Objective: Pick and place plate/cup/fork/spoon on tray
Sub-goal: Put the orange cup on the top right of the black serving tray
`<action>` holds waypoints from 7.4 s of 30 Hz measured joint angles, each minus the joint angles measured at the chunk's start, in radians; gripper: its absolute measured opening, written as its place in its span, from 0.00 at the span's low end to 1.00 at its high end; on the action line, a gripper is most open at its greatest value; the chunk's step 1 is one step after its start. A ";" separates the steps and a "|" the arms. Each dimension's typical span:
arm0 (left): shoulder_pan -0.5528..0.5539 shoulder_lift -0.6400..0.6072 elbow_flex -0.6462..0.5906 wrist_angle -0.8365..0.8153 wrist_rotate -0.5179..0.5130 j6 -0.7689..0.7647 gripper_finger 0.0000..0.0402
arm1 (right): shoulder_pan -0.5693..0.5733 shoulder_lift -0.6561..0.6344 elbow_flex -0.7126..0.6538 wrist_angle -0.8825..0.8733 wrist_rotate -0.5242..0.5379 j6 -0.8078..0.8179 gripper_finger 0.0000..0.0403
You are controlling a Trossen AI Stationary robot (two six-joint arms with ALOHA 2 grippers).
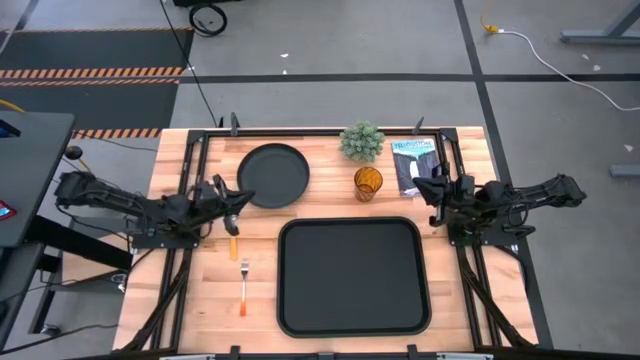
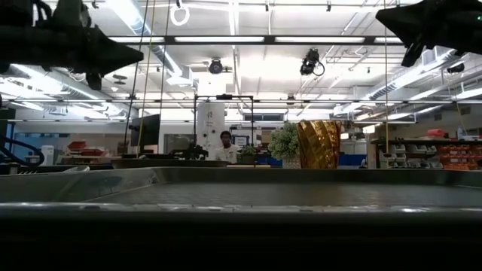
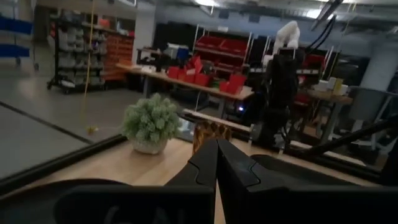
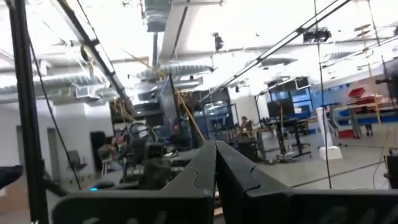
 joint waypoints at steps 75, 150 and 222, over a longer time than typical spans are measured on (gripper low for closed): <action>0.420 1.561 1.651 -0.920 0.470 -0.373 0.44 | -0.312 0.223 0.234 -0.977 0.082 0.500 0.04; 0.395 1.613 1.665 -0.982 0.370 -0.300 0.09 | -0.313 0.225 0.234 -0.925 0.082 0.489 0.04; 0.080 1.577 1.810 -1.140 0.440 0.036 0.39 | -0.314 0.226 0.234 -0.939 0.063 0.469 0.04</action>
